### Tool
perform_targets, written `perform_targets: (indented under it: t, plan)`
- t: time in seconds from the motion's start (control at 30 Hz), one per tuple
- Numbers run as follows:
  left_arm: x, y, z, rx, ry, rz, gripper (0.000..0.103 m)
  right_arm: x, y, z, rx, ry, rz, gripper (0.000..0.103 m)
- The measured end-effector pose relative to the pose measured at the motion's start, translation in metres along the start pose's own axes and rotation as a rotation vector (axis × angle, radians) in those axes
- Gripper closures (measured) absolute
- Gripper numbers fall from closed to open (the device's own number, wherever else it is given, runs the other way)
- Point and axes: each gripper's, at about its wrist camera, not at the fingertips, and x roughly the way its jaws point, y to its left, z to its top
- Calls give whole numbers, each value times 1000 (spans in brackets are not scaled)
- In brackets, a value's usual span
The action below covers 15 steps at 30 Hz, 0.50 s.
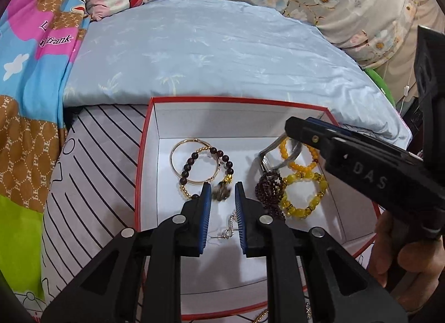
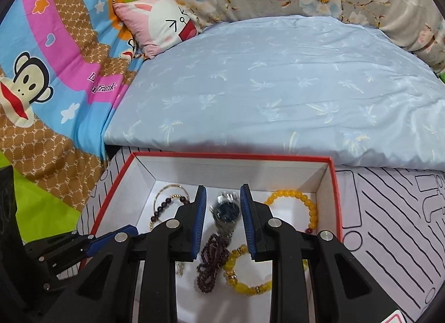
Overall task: Organize jewelry
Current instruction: 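Carry the watch and brooch with both tools into the red box, then open both tools to drop the watch and brooch in the box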
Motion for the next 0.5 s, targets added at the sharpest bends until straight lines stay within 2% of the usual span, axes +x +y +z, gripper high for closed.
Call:
perform_targets:
  t: [0.03,0.1,0.27,0.5]
  plan:
    - [0,0,2,-2,-5,9,67,-1,1,2,0,-14,5,74]
    - [-5,1,4,-18,-32,29,53,-10,2,4,5,-50,-4,69]
    - [-27,5,5,-28,-85,52,49,-48,-4,-6,11,-102,-23,69]
    - [-57,0,-13,-21,-109,70,49,-103,-11,-48,19,-110,-51,69]
